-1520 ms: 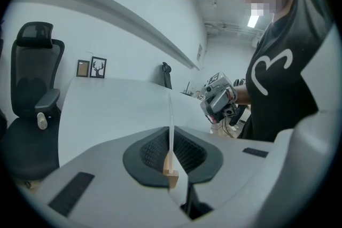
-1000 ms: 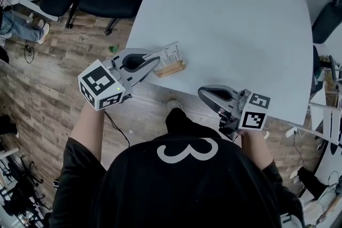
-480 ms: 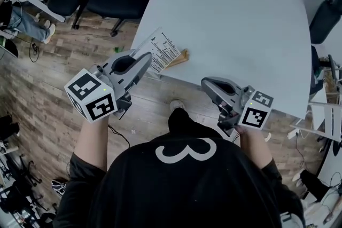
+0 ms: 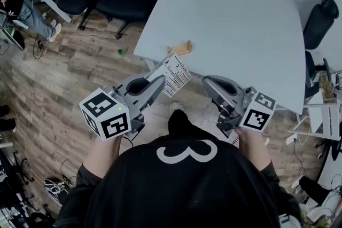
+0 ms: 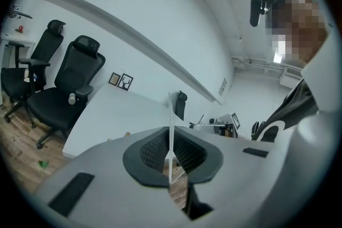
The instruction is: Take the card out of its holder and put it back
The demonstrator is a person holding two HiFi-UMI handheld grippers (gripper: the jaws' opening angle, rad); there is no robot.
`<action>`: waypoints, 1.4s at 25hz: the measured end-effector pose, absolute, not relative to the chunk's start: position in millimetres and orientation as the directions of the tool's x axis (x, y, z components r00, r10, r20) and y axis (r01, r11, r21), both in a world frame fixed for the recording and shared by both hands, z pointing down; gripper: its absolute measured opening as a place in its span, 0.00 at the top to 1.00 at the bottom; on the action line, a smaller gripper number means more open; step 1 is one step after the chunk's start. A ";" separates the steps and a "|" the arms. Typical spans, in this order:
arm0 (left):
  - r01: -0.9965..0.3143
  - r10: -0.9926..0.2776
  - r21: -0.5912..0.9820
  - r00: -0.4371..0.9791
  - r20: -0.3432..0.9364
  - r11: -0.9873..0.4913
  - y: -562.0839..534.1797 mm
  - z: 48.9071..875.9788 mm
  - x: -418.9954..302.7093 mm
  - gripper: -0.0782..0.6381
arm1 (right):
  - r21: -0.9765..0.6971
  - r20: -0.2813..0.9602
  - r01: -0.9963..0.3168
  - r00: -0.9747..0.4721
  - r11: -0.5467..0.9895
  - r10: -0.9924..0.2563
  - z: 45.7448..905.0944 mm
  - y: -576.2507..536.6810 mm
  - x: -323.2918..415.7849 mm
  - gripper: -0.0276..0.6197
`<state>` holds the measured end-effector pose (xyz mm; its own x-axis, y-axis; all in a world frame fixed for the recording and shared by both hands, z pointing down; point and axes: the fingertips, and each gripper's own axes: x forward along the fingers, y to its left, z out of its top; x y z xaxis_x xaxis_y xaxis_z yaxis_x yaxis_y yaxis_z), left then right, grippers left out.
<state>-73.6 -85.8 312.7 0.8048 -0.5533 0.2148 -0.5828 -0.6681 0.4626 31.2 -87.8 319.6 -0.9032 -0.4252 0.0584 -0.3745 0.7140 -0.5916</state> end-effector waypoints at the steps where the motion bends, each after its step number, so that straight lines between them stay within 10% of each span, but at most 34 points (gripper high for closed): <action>1: -0.584 -0.554 0.462 0.804 0.216 -0.667 -78.6 314.0 -74.6 0.86 | -0.590 0.055 -0.371 -0.904 0.717 -0.424 319.1 -80.7 30.0 0.94; 35: -0.564 -0.538 0.458 0.819 0.201 -0.687 -31.9 313.3 -78.9 0.86 | -0.584 0.063 -0.367 -0.910 0.724 -0.410 319.4 -35.8 23.9 0.94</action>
<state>-78.9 -31.9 313.3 0.8186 -0.5381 0.2008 -0.5640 -0.6873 0.4577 23.9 -35.8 319.4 -0.9101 -0.4095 0.0633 -0.3666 0.7245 -0.5838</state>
